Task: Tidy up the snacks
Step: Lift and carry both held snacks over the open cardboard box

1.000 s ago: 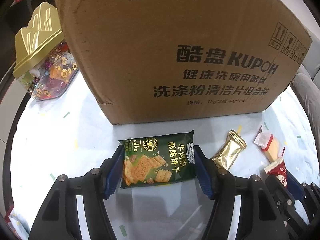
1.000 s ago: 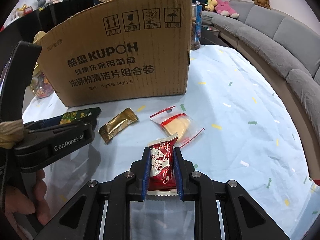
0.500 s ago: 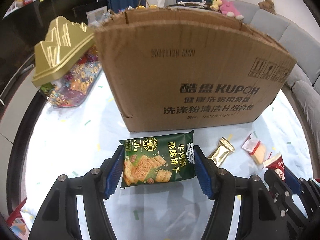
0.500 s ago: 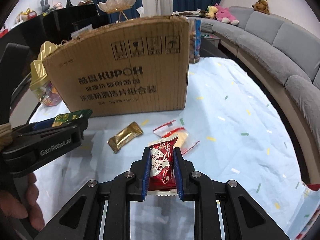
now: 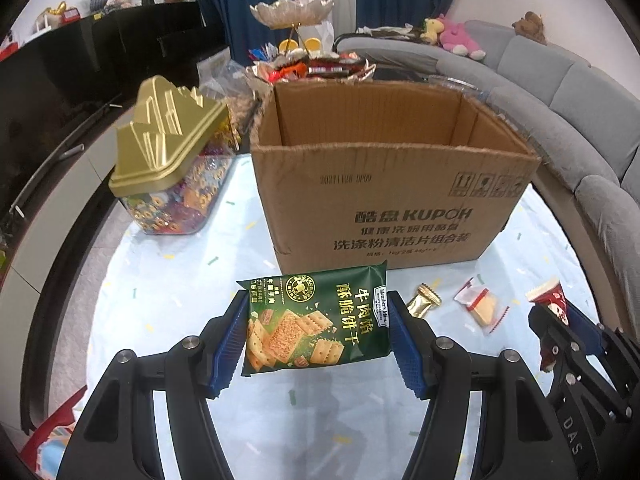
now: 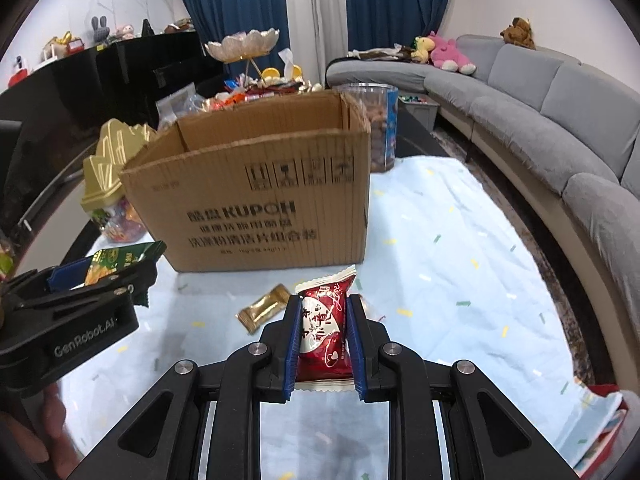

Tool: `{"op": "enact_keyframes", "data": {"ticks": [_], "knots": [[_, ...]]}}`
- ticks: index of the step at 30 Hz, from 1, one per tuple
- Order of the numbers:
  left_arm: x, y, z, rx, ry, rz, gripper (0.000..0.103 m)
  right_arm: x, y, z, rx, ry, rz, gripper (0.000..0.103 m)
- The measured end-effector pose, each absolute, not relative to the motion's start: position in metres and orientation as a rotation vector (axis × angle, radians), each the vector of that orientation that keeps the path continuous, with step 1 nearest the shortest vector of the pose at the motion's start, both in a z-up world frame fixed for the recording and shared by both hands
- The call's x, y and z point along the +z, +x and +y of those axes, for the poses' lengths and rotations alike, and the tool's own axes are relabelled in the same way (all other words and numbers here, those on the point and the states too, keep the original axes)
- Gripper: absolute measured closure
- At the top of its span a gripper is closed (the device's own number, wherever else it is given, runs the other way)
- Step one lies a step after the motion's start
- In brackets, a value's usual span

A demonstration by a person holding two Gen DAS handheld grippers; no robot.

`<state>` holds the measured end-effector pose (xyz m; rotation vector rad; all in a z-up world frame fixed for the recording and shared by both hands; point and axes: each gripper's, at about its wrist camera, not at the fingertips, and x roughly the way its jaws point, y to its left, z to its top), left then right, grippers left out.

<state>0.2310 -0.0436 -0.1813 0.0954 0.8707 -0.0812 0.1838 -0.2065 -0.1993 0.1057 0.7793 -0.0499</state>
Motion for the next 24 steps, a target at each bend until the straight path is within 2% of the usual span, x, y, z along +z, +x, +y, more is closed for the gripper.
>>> {"op": "enact_keyframes", "data": {"ticks": [24], "knots": [[-0.110, 0.192, -0.030, -0.072, 0.051, 0.752, 0.038, -0.121, 0.162, -0.195, -0.008, 0.061, 0.664, 0.080]]}}
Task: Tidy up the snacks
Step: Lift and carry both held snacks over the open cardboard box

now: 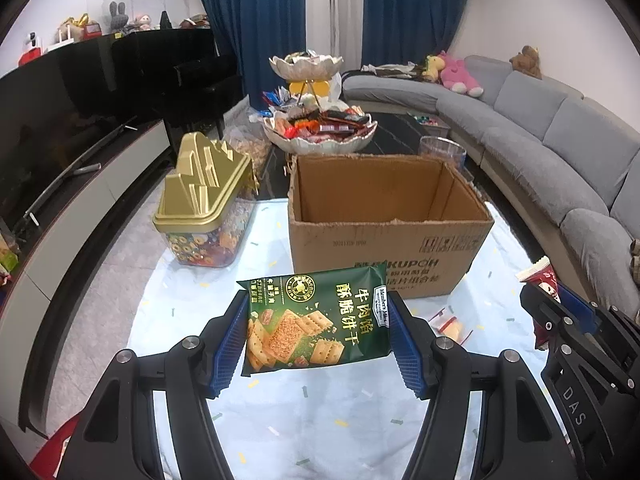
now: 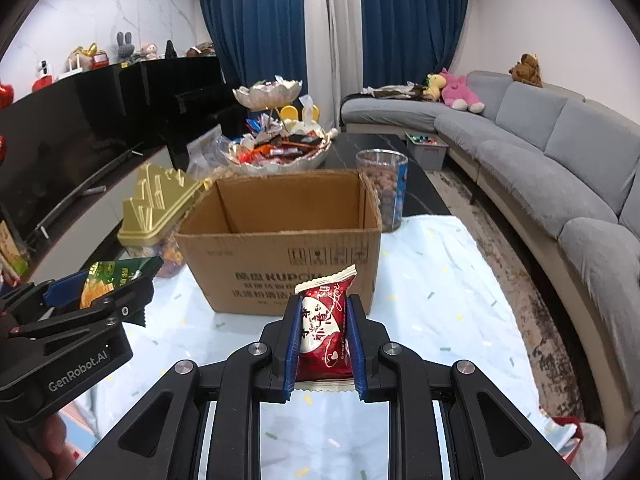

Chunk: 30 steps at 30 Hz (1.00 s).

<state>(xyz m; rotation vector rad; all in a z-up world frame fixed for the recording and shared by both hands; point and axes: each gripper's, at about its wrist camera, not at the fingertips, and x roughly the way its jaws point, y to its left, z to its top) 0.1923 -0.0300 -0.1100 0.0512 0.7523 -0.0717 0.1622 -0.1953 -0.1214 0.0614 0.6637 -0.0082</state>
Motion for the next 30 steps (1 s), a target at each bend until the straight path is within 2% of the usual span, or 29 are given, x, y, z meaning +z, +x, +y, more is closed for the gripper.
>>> {"op": "enact_keyframes", "data": {"ticks": [30], "knots": [[-0.053, 0.228, -0.035, -0.084, 0.032, 0.675, 0.038, -0.045, 0.211, -0.192, 0.019, 0.020, 0.550, 0.080]]}}
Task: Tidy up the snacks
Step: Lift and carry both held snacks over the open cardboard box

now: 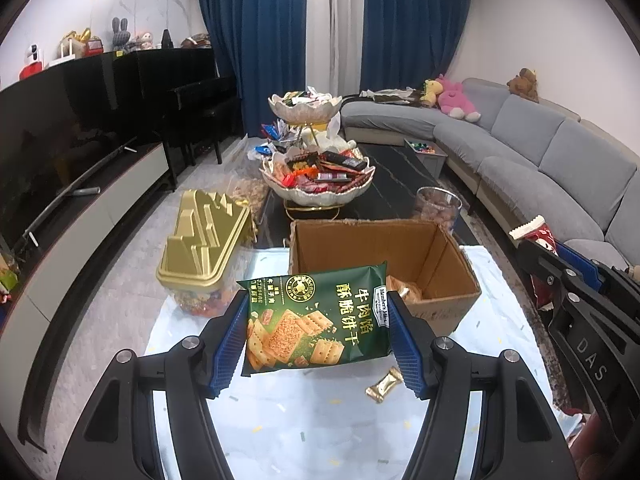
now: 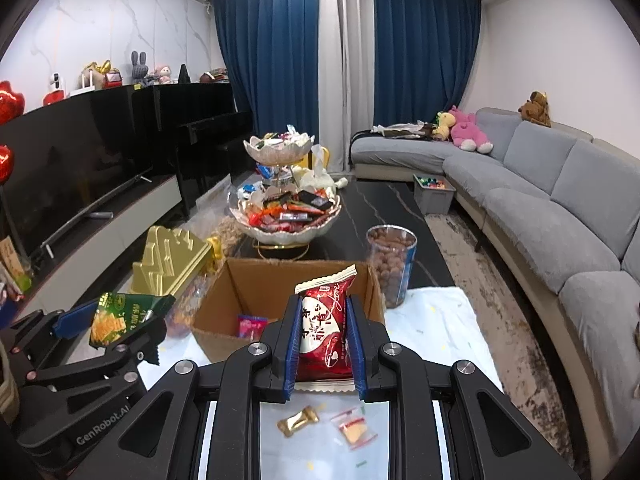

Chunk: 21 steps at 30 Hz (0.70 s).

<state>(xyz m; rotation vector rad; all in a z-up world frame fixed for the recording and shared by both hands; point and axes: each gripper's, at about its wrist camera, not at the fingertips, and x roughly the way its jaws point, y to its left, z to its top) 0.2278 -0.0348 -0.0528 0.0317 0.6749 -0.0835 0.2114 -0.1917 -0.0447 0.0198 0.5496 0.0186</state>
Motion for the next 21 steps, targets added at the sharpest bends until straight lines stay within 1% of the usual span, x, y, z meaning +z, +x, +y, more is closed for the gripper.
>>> {"op": "enact_keyframes", "data": {"ticks": [9, 21], "knots": [[-0.046, 0.252, -0.046, -0.091, 0.045, 0.663, 0.038, -0.037, 0.236, -0.200, 0.019, 0.037, 0.556, 0.080], [-0.054, 0.284, -0.056, -0.105, 0.051, 0.685, 0.038, -0.041, 0.267, -0.206, 0.035, 0.039, 0.581, 0.080]]}}
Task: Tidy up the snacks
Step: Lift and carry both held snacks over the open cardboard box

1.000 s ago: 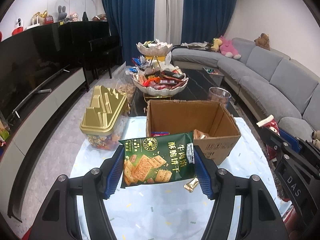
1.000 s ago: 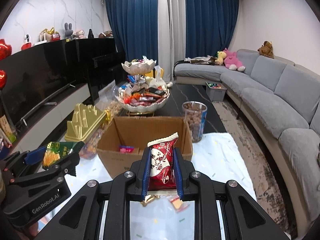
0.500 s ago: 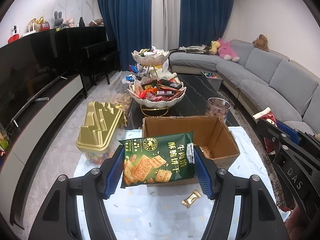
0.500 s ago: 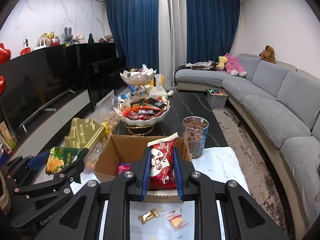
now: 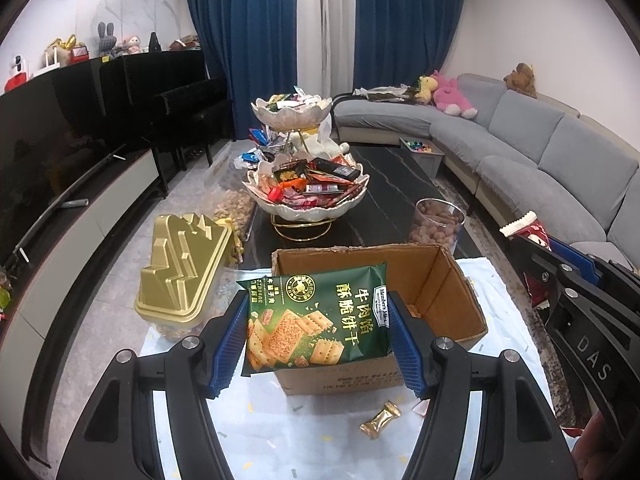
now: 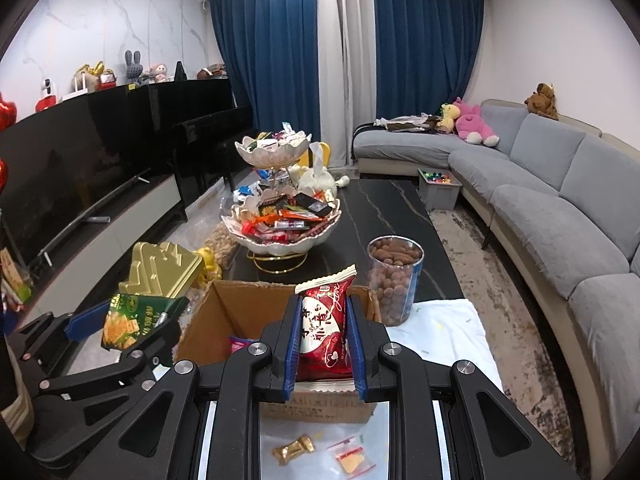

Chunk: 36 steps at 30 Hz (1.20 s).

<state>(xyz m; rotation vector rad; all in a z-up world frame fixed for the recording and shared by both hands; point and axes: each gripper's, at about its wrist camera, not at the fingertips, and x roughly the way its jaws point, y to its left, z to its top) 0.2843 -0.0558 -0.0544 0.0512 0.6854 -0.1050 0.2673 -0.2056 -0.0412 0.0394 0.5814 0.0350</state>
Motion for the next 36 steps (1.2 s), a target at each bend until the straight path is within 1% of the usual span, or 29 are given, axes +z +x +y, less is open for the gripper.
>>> {"op": "enact_keyframes", "data": {"ticks": [12, 22, 32, 36], "knots": [[-0.065, 0.320, -0.068, -0.133, 0.083, 0.715, 0.038, -0.050, 0.305, -0.205, 0.050, 0.038, 0.618, 0.080], [-0.098, 0.349, -0.067, -0.144, 0.085, 0.790, 0.038, -0.074, 0.341, -0.198, 0.077, 0.024, 0.699, 0.080], [-0.116, 0.365, -0.069, -0.152, 0.087, 0.834, 0.038, -0.098, 0.361, -0.197, 0.092, 0.024, 0.763, 0.080], [-0.121, 0.368, -0.069, -0.162, 0.084, 0.848, 0.036, -0.102, 0.366, -0.199, 0.099, 0.027, 0.782, 0.080]]}}
